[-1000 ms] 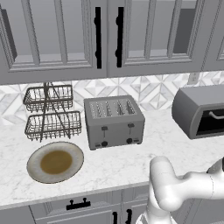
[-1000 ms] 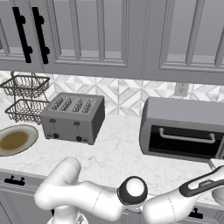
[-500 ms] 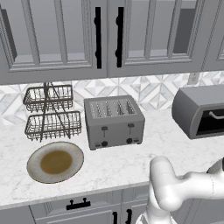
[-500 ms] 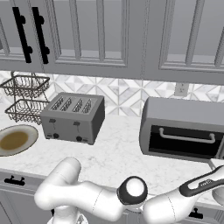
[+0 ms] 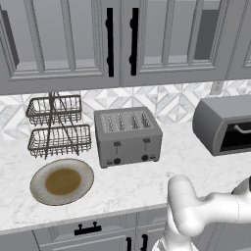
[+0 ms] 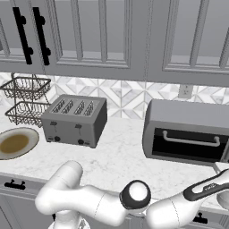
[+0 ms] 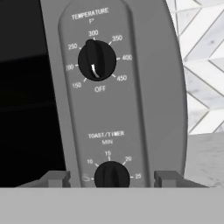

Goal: Pick up the kebab skewer and baguette bread, and place them inside the toaster oven. Close the toaster oven door and start by setting the timer.

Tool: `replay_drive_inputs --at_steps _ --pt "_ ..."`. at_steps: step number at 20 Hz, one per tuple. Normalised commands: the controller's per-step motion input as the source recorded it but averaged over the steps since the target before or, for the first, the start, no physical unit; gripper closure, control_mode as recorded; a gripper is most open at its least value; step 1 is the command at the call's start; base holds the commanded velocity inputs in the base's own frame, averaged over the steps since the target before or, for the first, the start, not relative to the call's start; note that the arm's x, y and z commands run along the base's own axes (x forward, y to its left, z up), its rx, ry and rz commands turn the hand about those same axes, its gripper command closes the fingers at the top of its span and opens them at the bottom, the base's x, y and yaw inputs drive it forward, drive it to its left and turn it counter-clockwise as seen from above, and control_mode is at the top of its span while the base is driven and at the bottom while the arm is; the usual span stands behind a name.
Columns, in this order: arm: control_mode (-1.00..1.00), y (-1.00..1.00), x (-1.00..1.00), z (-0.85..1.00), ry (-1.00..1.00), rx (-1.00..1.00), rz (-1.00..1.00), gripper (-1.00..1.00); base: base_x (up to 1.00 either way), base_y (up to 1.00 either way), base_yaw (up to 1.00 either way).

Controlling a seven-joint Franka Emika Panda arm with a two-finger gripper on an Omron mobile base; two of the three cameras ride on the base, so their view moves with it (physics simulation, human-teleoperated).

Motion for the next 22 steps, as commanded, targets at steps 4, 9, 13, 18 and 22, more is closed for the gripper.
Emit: replay_drive_inputs --at_steps 4,9,13,18,22 --pt "-1.0 0.0 0.0 0.0 0.0 0.0 0.0 1.0 0.0 0.0 0.0" --pt "-1.0 0.0 0.0 0.0 0.0 0.0 0.0 1.0 0.0 0.0 0.0" --pt "-1.0 0.0 -0.06 0.0 0.0 0.0 0.0 1.0 0.0 0.0 0.0" --pt "-1.0 0.0 -0.32 0.0 0.0 0.0 0.0 1.0 0.0 0.0 0.0" --pt "-1.0 0.0 -0.31 0.0 0.0 0.0 0.0 1.0 0.0 0.0 0.0"
